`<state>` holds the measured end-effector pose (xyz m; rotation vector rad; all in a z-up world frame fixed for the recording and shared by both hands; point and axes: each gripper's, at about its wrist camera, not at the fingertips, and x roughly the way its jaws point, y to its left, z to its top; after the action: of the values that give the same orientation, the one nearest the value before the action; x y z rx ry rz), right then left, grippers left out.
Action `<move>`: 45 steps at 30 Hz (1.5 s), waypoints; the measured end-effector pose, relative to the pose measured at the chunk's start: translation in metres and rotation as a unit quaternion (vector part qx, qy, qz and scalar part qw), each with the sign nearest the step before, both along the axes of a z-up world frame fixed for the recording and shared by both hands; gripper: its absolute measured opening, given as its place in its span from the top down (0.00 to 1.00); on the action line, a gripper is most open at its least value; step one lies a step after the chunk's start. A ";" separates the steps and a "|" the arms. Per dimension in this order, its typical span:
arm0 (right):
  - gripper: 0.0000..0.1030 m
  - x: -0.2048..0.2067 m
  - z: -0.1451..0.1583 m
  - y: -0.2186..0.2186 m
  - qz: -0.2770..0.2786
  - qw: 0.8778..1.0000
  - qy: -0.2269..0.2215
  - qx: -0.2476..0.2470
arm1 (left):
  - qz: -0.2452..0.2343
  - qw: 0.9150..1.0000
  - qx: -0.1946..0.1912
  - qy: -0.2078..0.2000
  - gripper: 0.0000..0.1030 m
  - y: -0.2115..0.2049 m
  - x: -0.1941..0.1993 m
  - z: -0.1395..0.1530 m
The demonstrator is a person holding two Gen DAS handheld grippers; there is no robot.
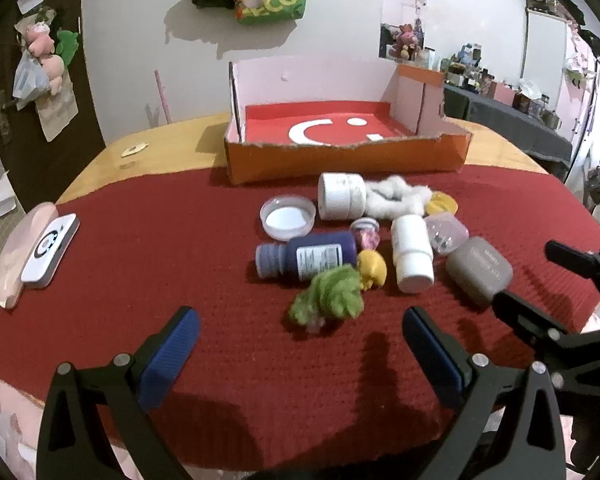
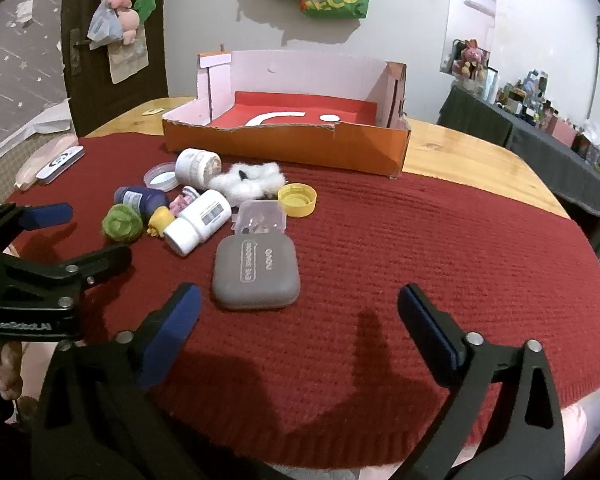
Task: Organize objects
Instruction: 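Grasp the green fuzzy ball with the left gripper while the right grasps the grey eye shadow case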
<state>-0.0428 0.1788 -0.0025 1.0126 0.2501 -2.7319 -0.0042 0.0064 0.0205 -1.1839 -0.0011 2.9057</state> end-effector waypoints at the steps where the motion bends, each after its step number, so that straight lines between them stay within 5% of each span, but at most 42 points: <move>1: 0.16 -0.003 0.000 0.000 0.003 1.000 -0.005 -0.004 | -0.002 1.000 0.004 -0.001 0.01 -0.001 -0.002 0.001; 16: 0.41 -0.018 -0.010 -0.015 0.033 0.998 -0.039 -0.023 | -0.008 1.000 0.017 -0.024 0.27 -0.005 -0.014 -0.009; 25: 0.45 -0.021 -0.012 -0.017 0.031 0.998 -0.041 -0.021 | -0.024 0.999 0.008 -0.025 0.41 0.003 -0.018 -0.010; 32: 0.52 -0.022 -0.012 -0.017 0.033 0.998 -0.042 -0.020 | -0.039 0.999 0.006 -0.024 0.66 0.010 -0.021 -0.009; 45: 0.52 -0.020 -0.011 -0.014 0.029 0.998 -0.044 -0.031 | -0.039 0.999 0.012 -0.023 0.69 0.010 -0.017 -0.007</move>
<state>-0.0627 0.1643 -0.0139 1.0874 0.1769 -2.6187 -0.0210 0.0166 0.0133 -1.2179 0.0090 2.8019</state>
